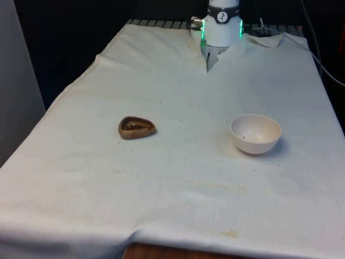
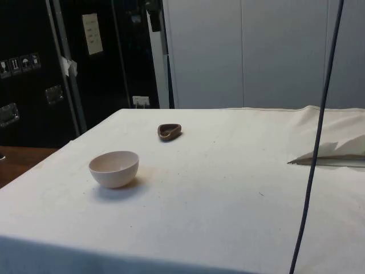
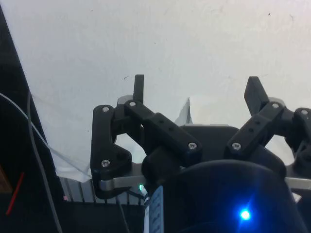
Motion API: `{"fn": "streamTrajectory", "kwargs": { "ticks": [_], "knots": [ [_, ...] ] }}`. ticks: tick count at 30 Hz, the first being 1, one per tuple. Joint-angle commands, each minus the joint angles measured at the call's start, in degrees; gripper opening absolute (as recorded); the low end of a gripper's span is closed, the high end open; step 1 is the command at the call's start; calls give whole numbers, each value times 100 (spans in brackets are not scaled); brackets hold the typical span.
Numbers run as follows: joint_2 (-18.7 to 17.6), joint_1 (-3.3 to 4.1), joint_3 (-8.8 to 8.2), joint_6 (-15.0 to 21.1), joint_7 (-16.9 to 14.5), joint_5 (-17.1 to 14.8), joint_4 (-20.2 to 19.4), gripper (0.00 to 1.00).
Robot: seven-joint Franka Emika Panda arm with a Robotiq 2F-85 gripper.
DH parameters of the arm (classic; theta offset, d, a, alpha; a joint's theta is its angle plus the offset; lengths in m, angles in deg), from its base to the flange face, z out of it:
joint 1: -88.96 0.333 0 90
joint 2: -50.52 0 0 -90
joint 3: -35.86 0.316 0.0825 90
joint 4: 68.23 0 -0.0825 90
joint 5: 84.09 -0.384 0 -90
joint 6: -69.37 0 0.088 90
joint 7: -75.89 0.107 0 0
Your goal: Pour the coffee beans from the cup into the bowl.
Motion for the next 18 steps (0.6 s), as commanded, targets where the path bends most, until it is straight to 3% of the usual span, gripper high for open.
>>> {"fn": "streamTrajectory", "kwargs": {
  "ticks": [1,10,16,17,18],
  "knots": [
    [-23,0,0,0,0,0,23,100],
    [-367,-6,0,23,0,0,309,100],
    [-178,-46,-23,332,-109,34,-34,100],
    [-229,-46,-17,212,-109,0,29,100],
    [-149,-52,-23,390,-132,34,-97,100]
  ]
}}
